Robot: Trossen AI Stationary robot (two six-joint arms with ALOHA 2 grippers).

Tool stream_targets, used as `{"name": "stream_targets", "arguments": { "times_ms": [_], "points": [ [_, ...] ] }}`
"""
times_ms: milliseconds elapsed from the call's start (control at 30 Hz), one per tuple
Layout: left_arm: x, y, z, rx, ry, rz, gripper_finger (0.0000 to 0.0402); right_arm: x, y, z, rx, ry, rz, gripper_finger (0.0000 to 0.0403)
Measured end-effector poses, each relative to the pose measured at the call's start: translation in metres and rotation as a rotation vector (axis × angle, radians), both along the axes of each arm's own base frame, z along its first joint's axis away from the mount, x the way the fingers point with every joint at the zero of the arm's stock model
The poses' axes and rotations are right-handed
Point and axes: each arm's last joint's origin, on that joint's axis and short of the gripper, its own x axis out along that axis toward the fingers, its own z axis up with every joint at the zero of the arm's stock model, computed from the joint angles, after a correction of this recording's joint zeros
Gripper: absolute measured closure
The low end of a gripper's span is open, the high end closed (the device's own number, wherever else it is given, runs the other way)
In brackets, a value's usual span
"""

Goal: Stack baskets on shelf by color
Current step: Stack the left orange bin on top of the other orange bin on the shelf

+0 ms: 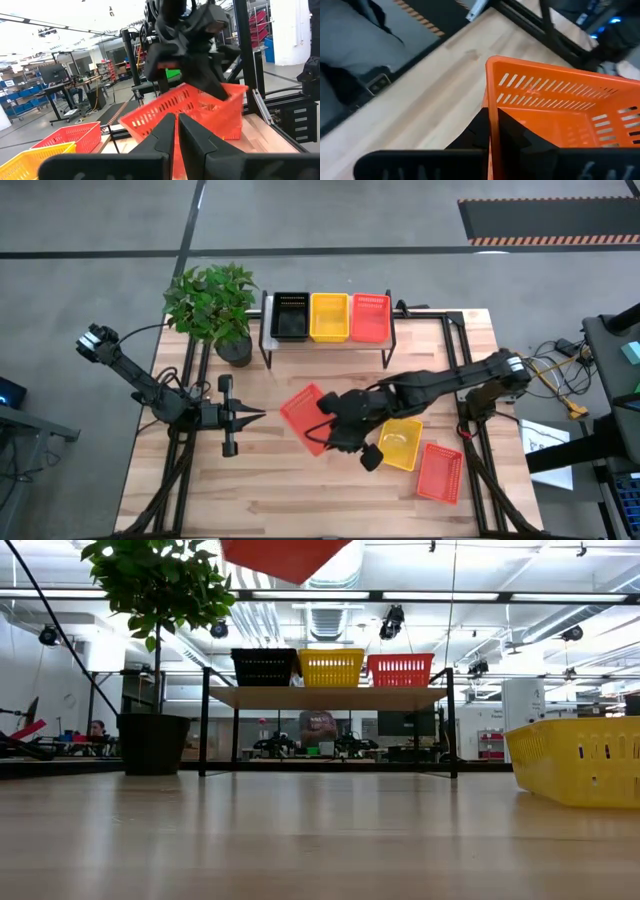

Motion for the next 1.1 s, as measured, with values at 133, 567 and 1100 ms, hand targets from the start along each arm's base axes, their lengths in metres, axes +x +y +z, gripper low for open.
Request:
{"name": "stream_targets", "arguments": {
  "times_ms": [133,567,1100],
  "points": [
    [0.0,0.0,0.0,0.0,0.0,0.0,0.0394,-0.007,-0.004,0.008,-0.03,-0.018,-0.038,0.0394],
    [0.0,0.0,0.0,0.0,0.0,-0.001,0.0394,-0.014,-0.017,0.009,-0.16,-0.024,-0.162,0.0394],
    [0.0,0.0,0.0,0.0,0.0,-0.001,0.0394,-0.06,-0.113,0.04,-0.136,-0.136,-0.446,0.0394]
  ]
}}
